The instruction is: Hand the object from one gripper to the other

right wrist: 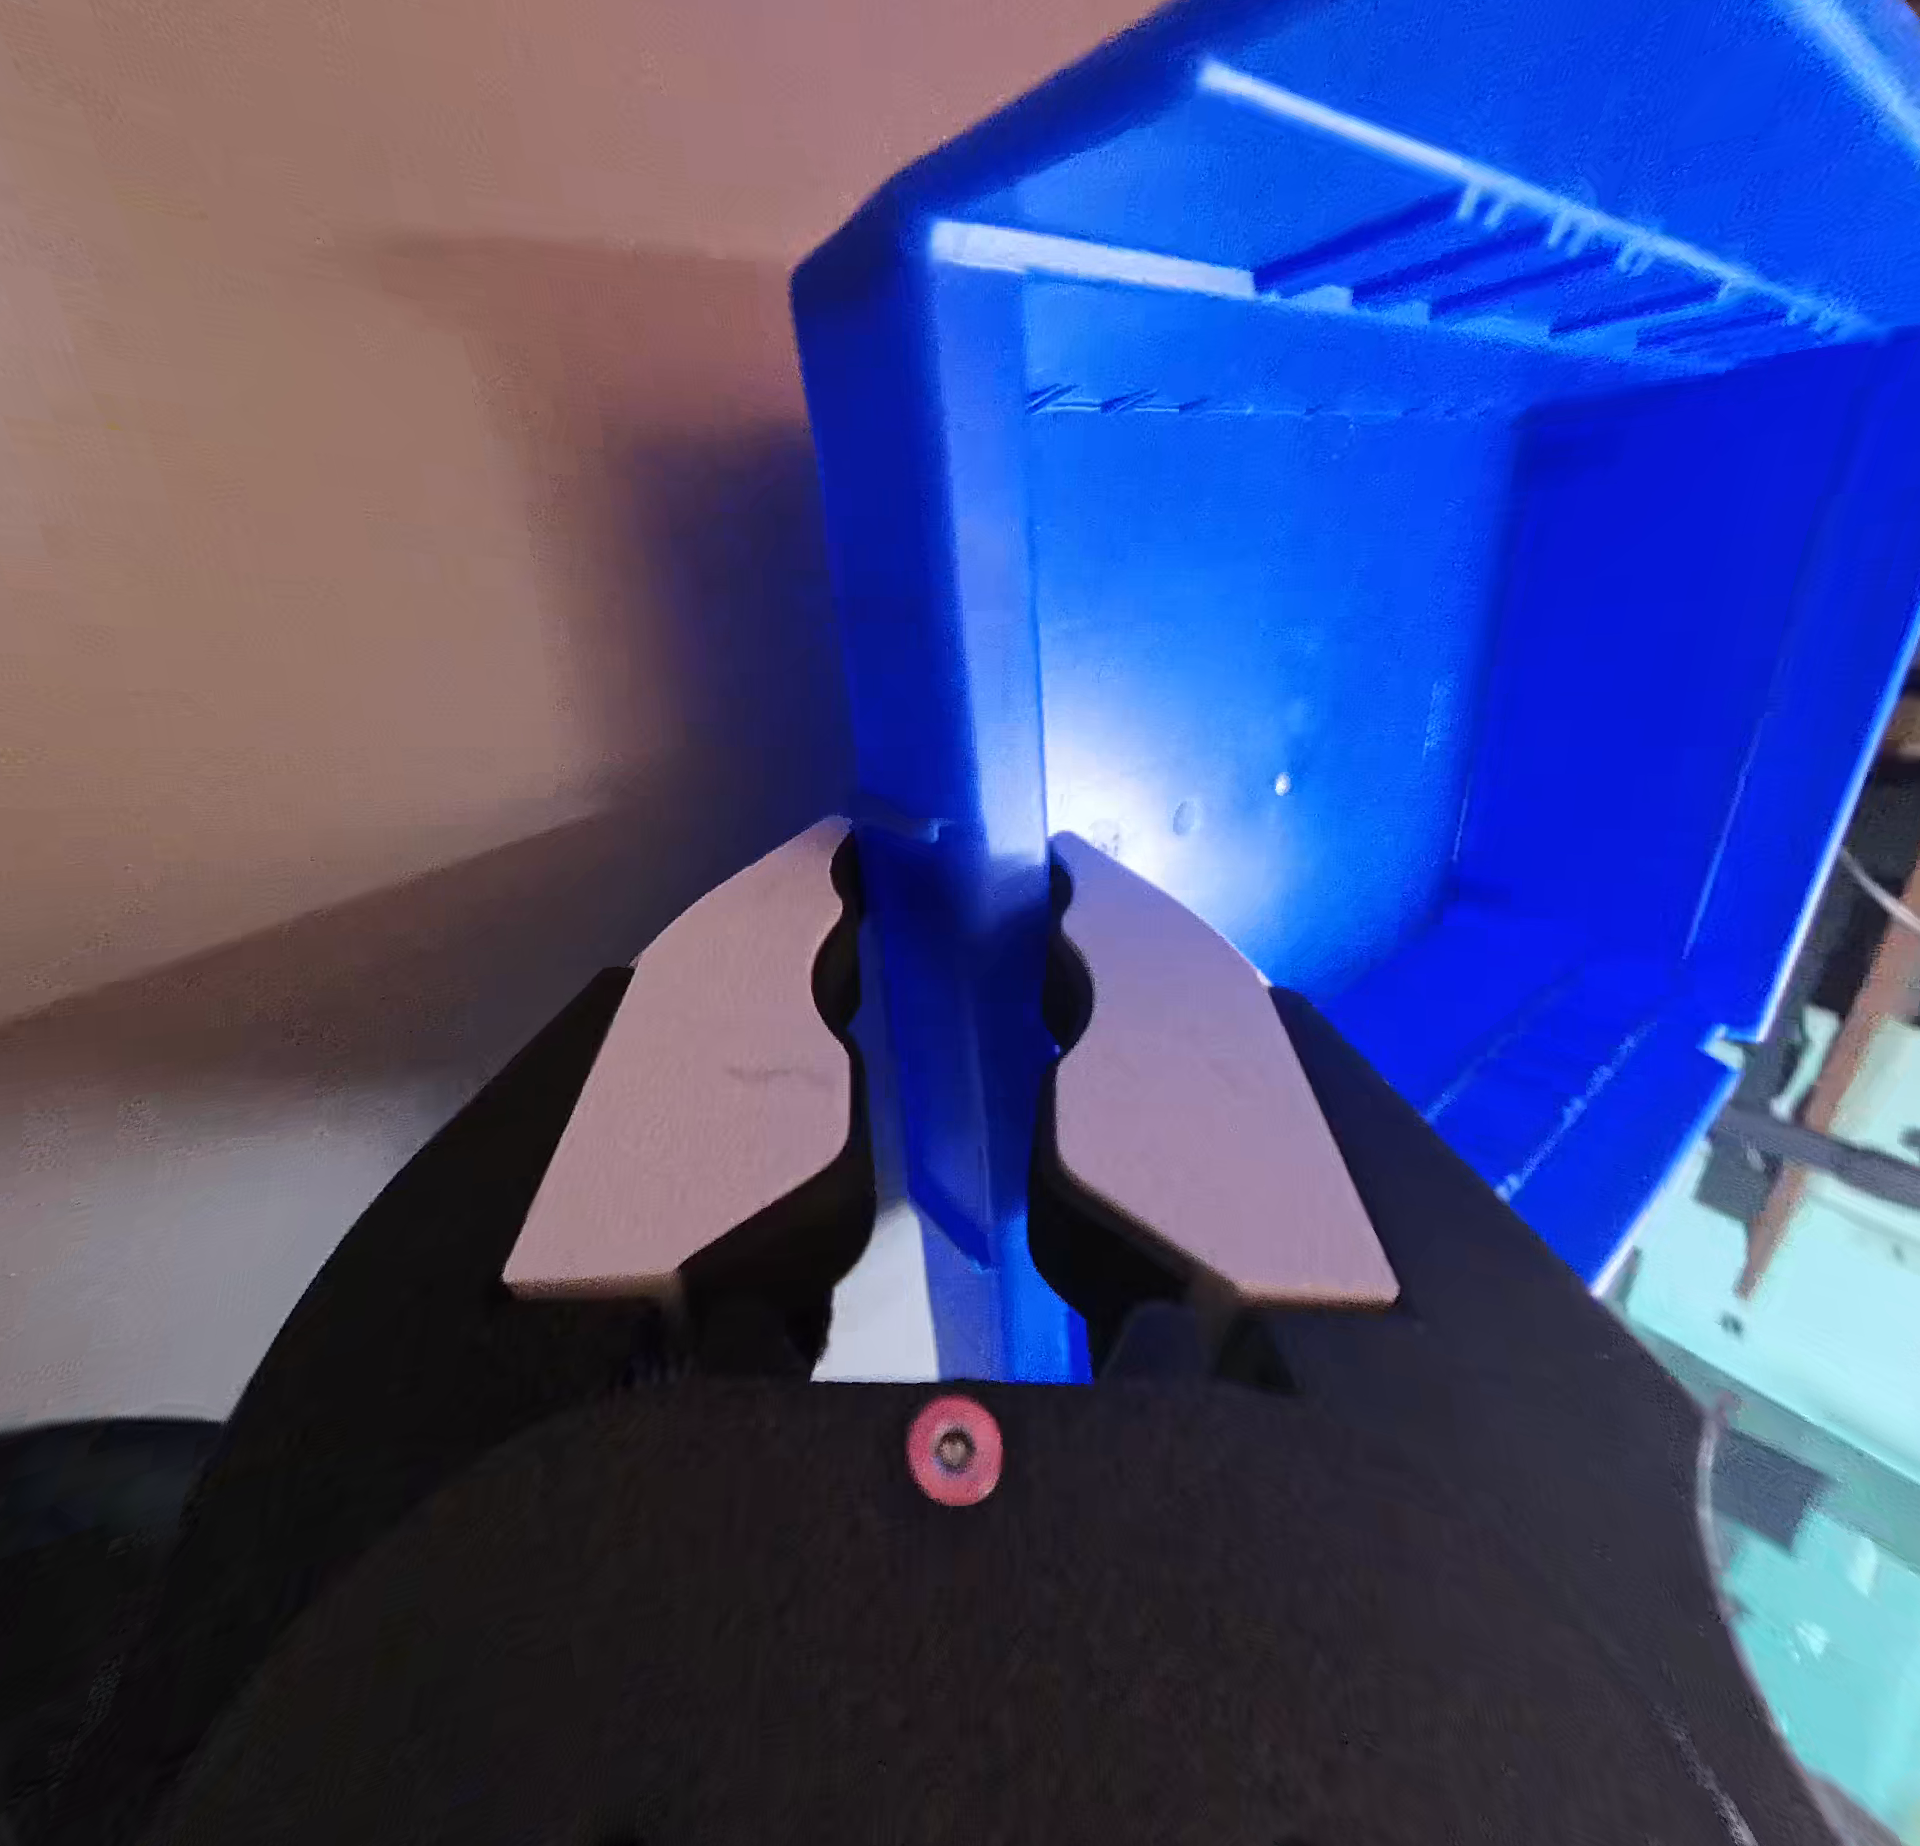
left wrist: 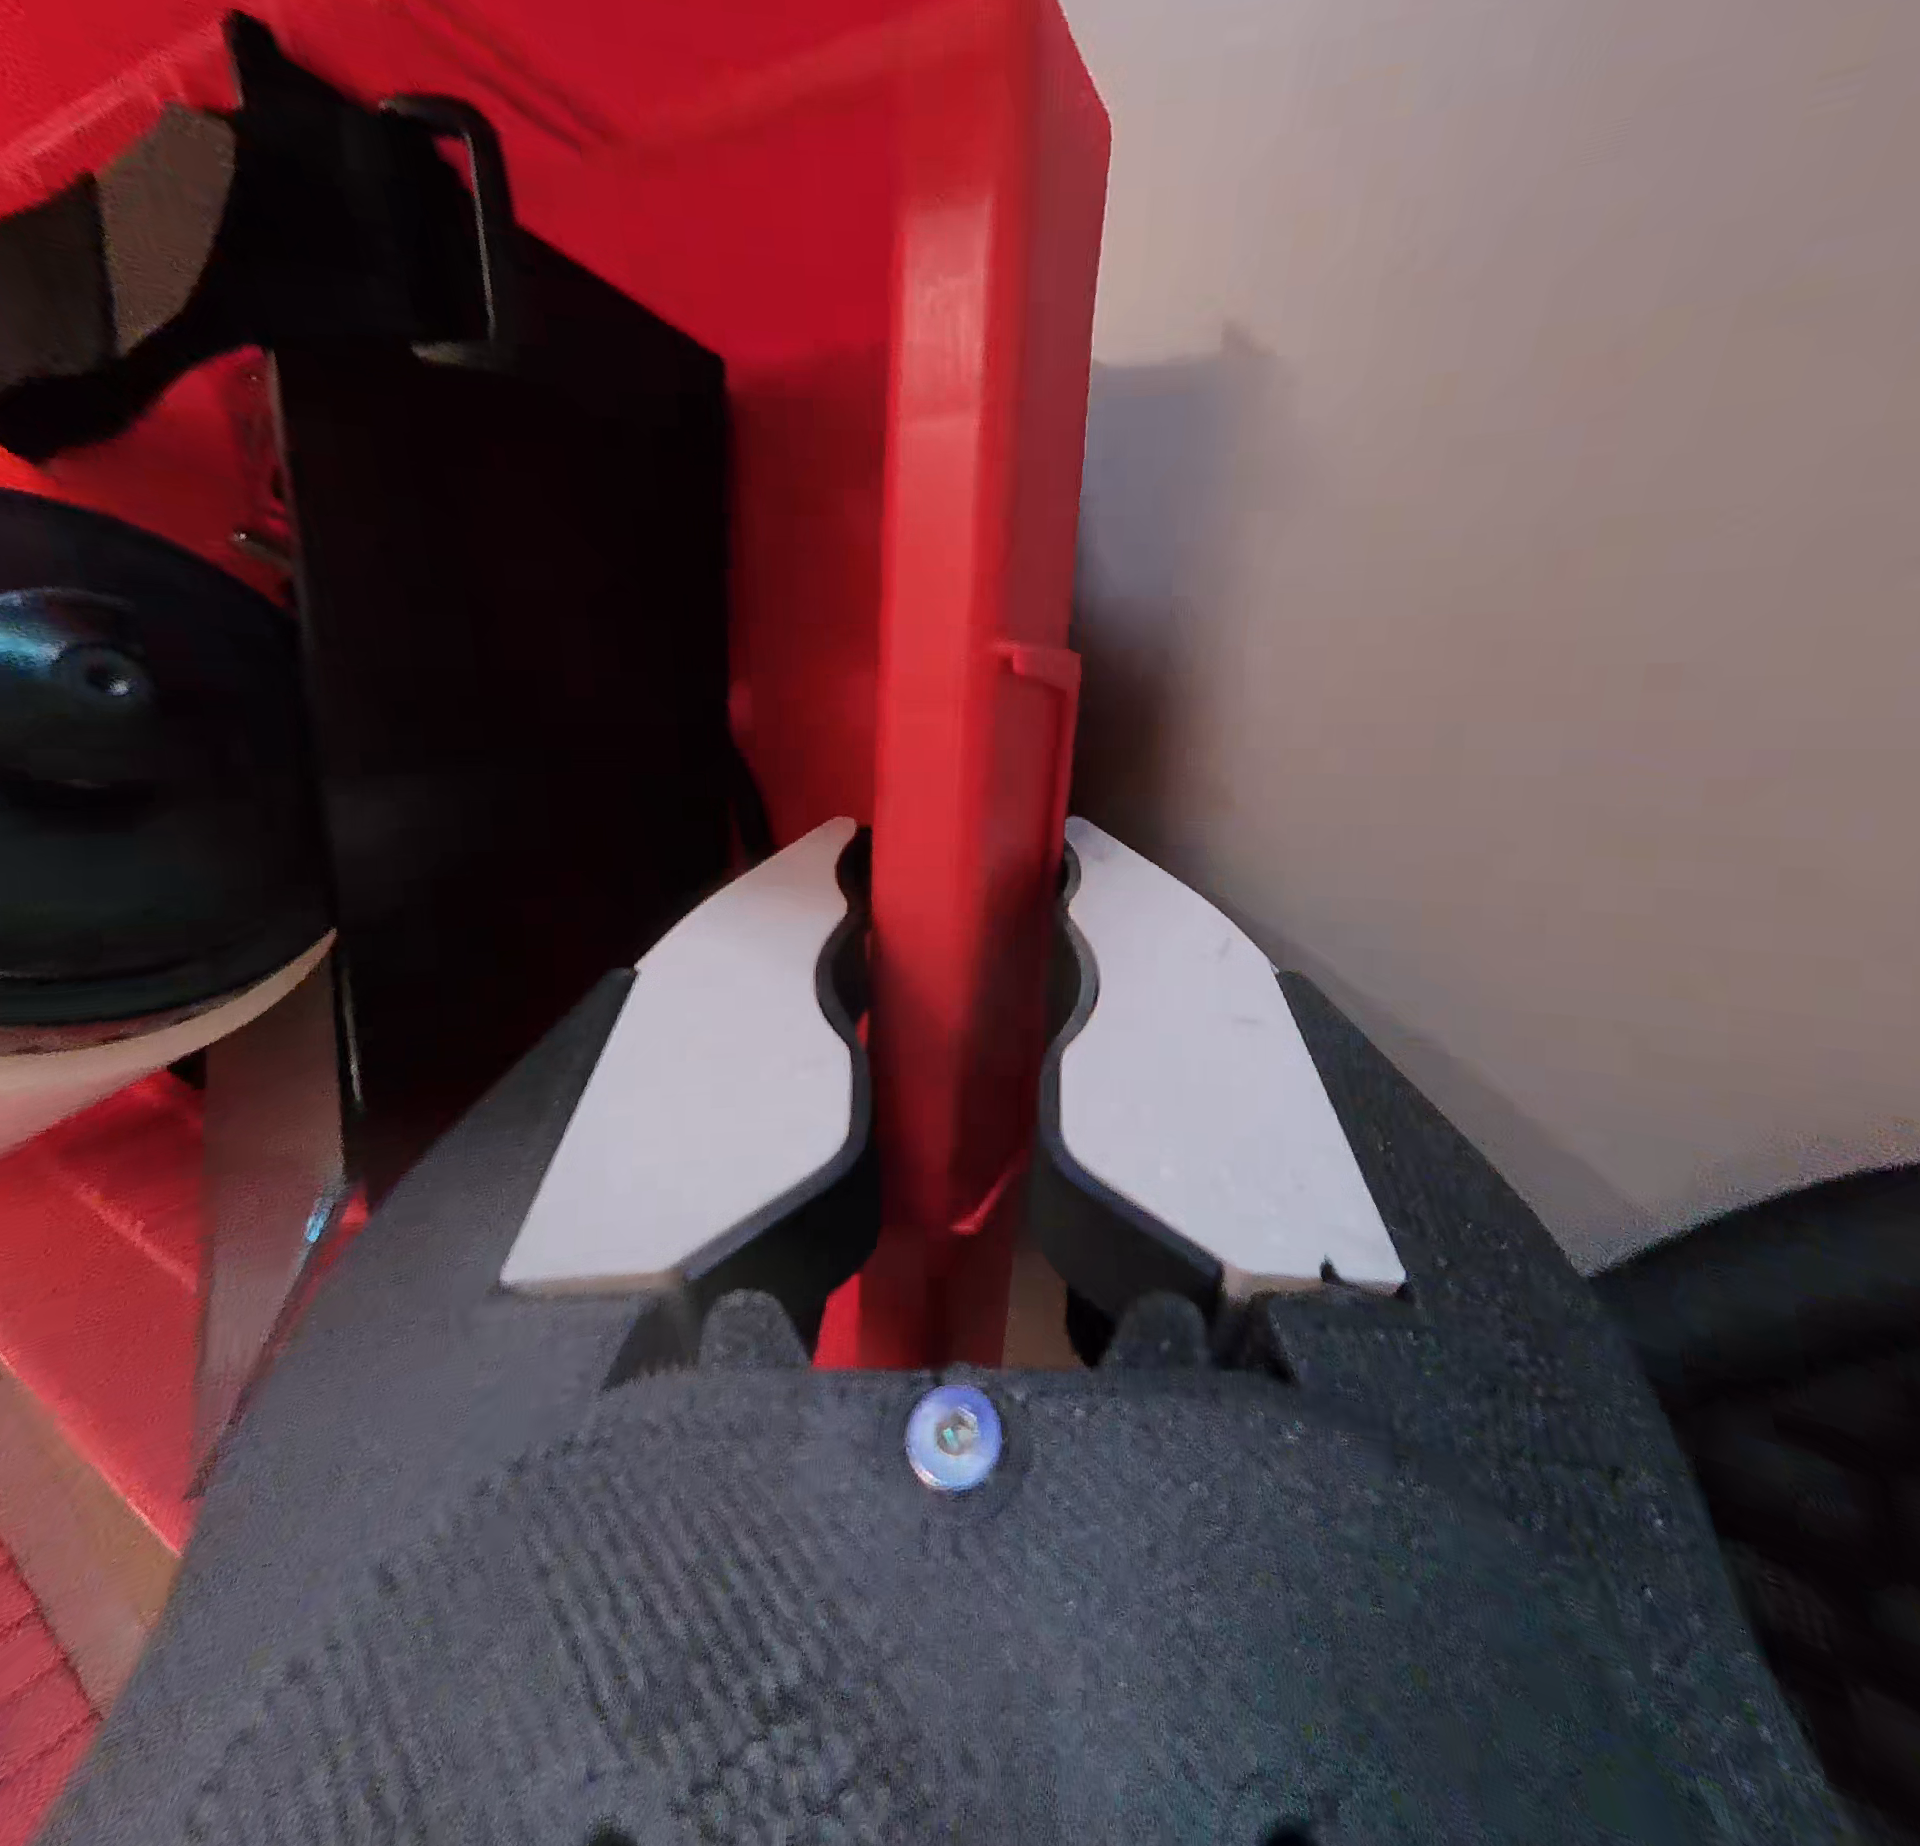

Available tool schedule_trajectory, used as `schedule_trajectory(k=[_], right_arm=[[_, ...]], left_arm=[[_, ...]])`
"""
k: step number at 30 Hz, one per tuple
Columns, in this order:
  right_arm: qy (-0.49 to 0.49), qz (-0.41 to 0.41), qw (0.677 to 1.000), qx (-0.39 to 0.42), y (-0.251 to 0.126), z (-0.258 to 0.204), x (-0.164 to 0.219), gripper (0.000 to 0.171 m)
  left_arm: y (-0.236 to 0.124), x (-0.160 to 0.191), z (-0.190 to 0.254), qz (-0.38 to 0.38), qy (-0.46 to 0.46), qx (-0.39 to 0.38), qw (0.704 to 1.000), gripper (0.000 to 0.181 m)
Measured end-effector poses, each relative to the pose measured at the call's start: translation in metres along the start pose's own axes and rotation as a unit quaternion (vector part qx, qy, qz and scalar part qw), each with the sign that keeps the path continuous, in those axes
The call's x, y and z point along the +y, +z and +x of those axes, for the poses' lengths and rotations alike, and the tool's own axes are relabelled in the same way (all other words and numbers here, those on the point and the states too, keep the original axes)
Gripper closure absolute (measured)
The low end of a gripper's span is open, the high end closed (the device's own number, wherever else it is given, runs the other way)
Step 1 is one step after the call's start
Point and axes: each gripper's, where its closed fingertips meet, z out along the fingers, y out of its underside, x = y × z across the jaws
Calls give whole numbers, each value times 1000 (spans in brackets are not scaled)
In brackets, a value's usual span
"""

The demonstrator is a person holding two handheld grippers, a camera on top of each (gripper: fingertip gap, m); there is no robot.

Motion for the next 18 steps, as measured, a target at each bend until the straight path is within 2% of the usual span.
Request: schedule_trajectory(k=[2,8,9,10,12,14,18], right_arm=[[16,-36,999,5,12,19,24,142],[27,-56,998,22,51,66,61,142],[38,-52,998,28,52,71,62,140],[49,-47,997,36,49,75,61,130],[79,6,996,50,28,80,44,118],[136,115,983,50,-4,79,13,118],[239,315,917,45,-53,67,-29,126]], left_arm=[[6,1,-10,1,-7,7,1000,149],[27,5,-52,9,-25,10,1000,148],[31,6,-59,12,-38,10,999,147],[34,6,-66,18,-47,7,999,146],[38,11,-79,26,-66,-10,997,140],[35,17,-86,34,-87,-16,996,130],[1,8,-96,116,-133,-20,984,136]])
